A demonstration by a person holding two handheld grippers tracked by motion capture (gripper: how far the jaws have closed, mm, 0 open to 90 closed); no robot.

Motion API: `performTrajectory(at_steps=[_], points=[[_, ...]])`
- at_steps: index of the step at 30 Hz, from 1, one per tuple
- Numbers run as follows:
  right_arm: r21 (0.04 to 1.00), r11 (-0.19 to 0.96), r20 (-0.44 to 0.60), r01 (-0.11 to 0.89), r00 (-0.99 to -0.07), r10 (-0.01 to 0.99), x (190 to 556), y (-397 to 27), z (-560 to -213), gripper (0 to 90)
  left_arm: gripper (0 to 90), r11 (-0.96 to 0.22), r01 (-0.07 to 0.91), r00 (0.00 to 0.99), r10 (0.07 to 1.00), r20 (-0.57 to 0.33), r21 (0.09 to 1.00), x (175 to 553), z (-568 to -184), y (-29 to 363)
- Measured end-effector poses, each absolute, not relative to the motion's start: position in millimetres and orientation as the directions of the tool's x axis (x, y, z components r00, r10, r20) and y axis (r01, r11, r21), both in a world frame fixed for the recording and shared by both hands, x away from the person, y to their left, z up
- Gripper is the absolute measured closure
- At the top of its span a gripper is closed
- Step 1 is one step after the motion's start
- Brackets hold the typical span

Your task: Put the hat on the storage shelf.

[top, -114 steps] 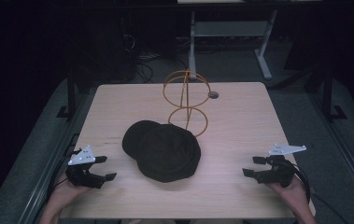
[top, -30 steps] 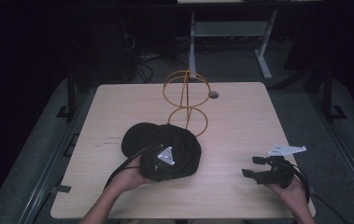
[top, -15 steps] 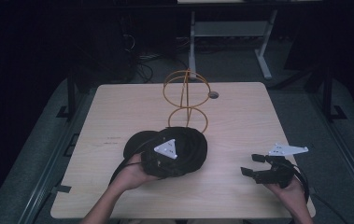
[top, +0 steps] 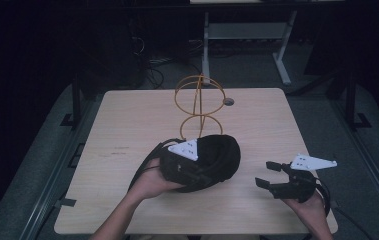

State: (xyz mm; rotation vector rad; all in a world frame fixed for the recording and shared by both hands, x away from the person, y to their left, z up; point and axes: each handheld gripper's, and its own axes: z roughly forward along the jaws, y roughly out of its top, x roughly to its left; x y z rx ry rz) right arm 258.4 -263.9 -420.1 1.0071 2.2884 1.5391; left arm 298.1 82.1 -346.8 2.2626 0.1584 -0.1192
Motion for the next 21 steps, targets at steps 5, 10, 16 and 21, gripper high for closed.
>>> performTrajectory(at_steps=[5,10,16,21], points=[[0.904,0.217,0.178,0.368,-0.786,0.593,254,-257,-412,19.5,76.4,-0.626,0.132,0.99,0.046,-0.133,0.769,299,-341,65],[0.915,0.199,0.178,0.351,-0.793,0.583,253,-254,-410,18.5,76.4,-0.618,0.11,0.991,0.011,-0.131,0.778,300,-333,48],[0.923,0.175,0.182,0.343,-0.789,0.586,253,-256,-408,17.8,76.4,-0.623,0.066,0.993,-0.039,-0.115,0.779,296,-329,30],[0.927,0.172,0.17,0.333,-0.782,0.6,250,-258,-407,27.7,76.3,-0.629,0.045,0.992,-0.061,-0.108,0.776,291,-327,20]])
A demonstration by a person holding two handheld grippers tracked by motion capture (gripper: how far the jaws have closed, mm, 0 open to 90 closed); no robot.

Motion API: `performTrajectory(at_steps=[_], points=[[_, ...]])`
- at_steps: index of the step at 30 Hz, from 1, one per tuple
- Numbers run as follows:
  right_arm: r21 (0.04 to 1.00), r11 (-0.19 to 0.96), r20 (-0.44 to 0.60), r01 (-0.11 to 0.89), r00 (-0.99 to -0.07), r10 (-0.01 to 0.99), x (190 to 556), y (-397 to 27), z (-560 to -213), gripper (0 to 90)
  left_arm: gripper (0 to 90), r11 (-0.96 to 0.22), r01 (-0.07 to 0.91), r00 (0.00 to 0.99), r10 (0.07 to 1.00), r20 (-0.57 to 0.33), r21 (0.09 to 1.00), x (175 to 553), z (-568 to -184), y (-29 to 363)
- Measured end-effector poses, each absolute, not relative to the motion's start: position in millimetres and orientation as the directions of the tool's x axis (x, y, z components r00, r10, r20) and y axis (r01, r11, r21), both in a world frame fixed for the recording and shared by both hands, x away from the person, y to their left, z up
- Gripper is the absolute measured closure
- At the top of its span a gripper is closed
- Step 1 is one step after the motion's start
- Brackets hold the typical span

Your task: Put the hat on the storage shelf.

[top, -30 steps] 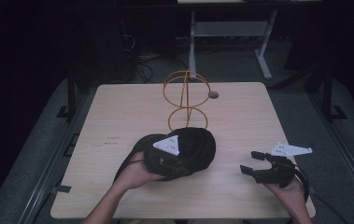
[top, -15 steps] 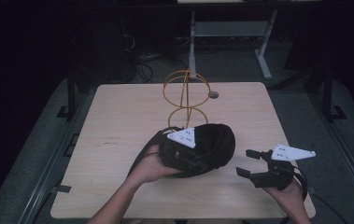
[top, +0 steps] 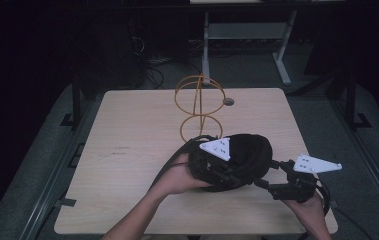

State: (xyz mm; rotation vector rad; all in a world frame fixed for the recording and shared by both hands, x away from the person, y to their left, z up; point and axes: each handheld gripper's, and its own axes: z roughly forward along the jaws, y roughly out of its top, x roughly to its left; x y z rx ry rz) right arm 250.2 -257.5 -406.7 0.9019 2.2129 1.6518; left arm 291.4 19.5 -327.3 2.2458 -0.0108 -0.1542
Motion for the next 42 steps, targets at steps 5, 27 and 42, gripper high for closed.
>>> performTrajectory(at_steps=[5,27,42], points=[[0.934,0.163,0.17,0.317,-0.797,0.58,247,-259,-406,69.5,76.1,-0.624,0.04,0.993,-0.064,-0.102,0.781,290,-328,13],[0.969,0.16,0.047,0.19,-0.772,0.634,235,-258,-362,85.4,60.6,-0.522,0.105,0.994,0.032,-0.104,0.846,297,-323,33],[0.963,0.188,0.021,0.196,-0.744,0.668,244,-265,-329,85.5,42.5,-0.544,0.084,0.993,0.116,-0.024,0.835,292,-315,58]])
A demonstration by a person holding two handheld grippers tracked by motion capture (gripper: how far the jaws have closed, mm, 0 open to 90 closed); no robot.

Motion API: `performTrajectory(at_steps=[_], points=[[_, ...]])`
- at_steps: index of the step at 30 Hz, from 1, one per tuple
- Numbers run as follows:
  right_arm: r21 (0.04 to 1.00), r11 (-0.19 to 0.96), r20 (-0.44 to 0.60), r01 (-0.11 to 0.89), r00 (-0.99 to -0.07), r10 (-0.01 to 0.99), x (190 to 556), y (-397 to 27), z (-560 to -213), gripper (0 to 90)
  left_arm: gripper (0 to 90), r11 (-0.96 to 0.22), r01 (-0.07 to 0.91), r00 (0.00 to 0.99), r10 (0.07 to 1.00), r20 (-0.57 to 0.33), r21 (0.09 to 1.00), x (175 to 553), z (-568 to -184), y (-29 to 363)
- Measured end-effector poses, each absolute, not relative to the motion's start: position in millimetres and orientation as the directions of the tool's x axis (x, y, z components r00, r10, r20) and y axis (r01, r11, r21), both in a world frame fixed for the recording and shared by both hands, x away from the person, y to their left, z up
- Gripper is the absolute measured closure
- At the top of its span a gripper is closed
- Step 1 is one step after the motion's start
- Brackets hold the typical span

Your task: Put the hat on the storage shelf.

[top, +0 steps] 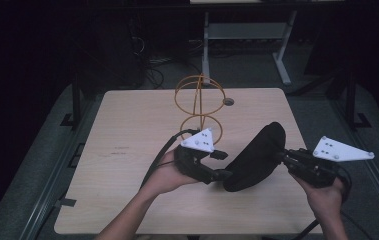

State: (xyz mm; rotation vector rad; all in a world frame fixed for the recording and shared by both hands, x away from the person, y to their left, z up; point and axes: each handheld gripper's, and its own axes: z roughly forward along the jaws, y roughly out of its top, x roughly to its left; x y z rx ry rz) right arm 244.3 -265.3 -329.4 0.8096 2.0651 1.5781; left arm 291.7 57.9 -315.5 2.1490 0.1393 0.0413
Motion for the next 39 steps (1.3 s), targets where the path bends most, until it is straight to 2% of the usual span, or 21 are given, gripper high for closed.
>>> performTrajectory(at_steps=[9,21,39], points=[[0.958,0.17,0.059,0.232,-0.737,0.673,258,-273,-312,85.4,39.8,-0.578,0.109,0.981,0.196,0.007,0.809,290,-333,89],[0.947,0.2,0.045,0.25,-0.722,0.691,281,-276,-284,85.4,37.0,-0.591,0.185,0.951,0.31,0.009,0.785,293,-365,133],[0.95,0.222,0.0,0.218,-0.715,0.699,317,-257,-239,85.2,31.8,-0.587,0.27,0.917,0.398,-0.019,0.764,296,-405,178]])
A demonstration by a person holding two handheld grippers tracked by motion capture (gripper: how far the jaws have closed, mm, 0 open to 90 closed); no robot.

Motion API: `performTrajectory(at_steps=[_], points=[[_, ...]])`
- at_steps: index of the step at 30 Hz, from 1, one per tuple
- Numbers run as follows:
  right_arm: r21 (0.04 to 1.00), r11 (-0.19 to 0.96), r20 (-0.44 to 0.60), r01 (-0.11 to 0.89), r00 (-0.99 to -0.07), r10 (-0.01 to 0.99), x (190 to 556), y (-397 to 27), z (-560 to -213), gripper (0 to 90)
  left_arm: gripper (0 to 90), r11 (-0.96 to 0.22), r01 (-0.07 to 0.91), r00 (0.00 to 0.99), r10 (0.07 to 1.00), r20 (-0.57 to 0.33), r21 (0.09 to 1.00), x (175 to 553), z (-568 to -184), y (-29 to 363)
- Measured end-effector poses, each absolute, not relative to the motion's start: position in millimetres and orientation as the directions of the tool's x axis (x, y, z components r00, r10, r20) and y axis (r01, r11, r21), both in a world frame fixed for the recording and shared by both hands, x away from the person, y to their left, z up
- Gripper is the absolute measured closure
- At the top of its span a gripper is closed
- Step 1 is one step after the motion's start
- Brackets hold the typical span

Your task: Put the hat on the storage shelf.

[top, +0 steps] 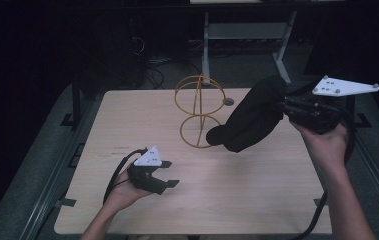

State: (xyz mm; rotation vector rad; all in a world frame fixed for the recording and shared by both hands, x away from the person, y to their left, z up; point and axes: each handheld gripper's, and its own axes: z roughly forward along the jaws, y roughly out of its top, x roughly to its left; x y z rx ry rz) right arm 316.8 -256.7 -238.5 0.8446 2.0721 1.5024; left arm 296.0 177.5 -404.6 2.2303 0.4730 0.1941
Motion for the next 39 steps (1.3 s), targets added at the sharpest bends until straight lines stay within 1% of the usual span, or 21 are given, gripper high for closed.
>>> performTrajectory(at_steps=[5,9,16,21,28,32,33,34,35,39], points=[[0.951,0.237,-0.02,0.201,-0.722,0.692,328,-244,-225,85.2,28.8,-0.616,0.289,0.909,0.417,-0.008,0.733,298,-415,183],[0.95,0.242,-0.026,0.195,-0.727,0.687,335,-237,-217,85.2,28.5,-0.632,0.297,0.907,0.421,-0.005,0.716,297,-418,184],[0.945,0.277,-0.063,0.175,-0.733,0.677,358,-213,-193,85.1,28.4,-0.617,0.313,0.902,0.432,-0.021,0.722,300,-421,188],[0.936,0.301,-0.07,0.181,-0.743,0.665,374,-197,-189,85.0,28.0,-0.626,0.322,0.9,0.435,-0.025,0.71,302,-423,192],[0.926,0.321,-0.065,0.198,-0.754,0.654,405,-175,-182,84.5,28.0,-0.612,0.328,0.898,0.438,-0.037,0.719,302,-424,192],[0.921,0.32,-0.044,0.221,-0.759,0.65,426,-160,-182,84.4,27.9,-0.612,0.335,0.899,0.434,-0.049,0.716,305,-425,193],[0.921,0.32,-0.044,0.221,-0.759,0.65,426,-160,-182,84.4,27.7,-0.612,0.335,0.899,0.434,-0.049,0.716,305,-425,193],[0.921,0.315,-0.032,0.231,-0.76,0.649,435,-154,-184,84.3,27.5,-0.612,0.341,0.898,0.437,-0.054,0.714,306,-426,193],[0.921,0.315,-0.032,0.231,-0.76,0.649,435,-154,-184,84.3,27.5,-0.615,0.342,0.897,0.439,-0.052,0.711,306,-426,194],[0.917,0.302,0.007,0.261,-0.767,0.641,457,-139,-192,83.9,27.3,-0.607,0.336,0.895,0.443,-0.044,0.72,307,-425,196]])
